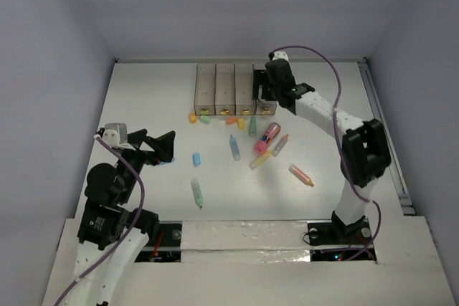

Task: Sort the stationery into containers
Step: Place the stationery in the storage box, then pick up the stationery from the center of the board.

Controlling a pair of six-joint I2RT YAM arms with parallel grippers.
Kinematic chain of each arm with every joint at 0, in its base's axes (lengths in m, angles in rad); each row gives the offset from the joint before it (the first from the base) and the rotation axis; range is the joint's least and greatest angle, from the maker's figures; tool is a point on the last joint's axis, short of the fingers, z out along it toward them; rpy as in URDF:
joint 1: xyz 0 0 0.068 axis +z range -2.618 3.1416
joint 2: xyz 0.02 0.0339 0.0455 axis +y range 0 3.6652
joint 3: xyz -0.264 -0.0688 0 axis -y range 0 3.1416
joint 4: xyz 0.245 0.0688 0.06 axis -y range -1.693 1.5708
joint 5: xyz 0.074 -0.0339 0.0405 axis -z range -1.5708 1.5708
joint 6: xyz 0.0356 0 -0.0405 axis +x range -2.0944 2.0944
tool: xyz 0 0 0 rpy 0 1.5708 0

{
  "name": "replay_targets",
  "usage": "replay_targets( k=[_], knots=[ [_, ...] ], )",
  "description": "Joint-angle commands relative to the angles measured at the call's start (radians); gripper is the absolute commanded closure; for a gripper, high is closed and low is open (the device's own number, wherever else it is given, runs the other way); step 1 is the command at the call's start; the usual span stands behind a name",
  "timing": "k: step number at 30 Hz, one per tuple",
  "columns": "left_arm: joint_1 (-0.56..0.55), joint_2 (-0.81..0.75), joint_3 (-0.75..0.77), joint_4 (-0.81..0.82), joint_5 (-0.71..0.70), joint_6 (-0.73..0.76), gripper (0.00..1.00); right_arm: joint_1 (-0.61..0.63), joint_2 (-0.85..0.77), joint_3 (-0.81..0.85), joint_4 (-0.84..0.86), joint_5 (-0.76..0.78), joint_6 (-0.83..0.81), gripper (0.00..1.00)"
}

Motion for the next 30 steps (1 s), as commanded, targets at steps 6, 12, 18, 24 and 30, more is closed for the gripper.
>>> replay_targets(
  k=[6,12,18,24,30],
  knots=[
    [-0.022,-0.042,-0.002,0.051,0.014,0.014,0.01,0.092,-0.321,-0.491,0.113,0.074,0.279,0.27],
    [-0.042,-0.057,-0.002,0.051,0.011,0.014,0.01,0.092,-0.336,-0.572,0.081,0.063,0.36,0.26],
    [-0.051,-0.068,-0.002,0.051,0.011,0.014,0.01,0.092,-0.274,-0.584,0.104,0.048,0.405,0.25],
    [-0.051,-0.068,-0.001,0.051,0.014,0.014,0.01,0.092,-0.208,-0.563,0.121,0.049,0.438,0.28],
    [-0.051,-0.059,-0.002,0.051,0.016,0.014,0.01,0.092,-0.171,-0.563,0.138,0.069,0.472,0.36]
  ],
)
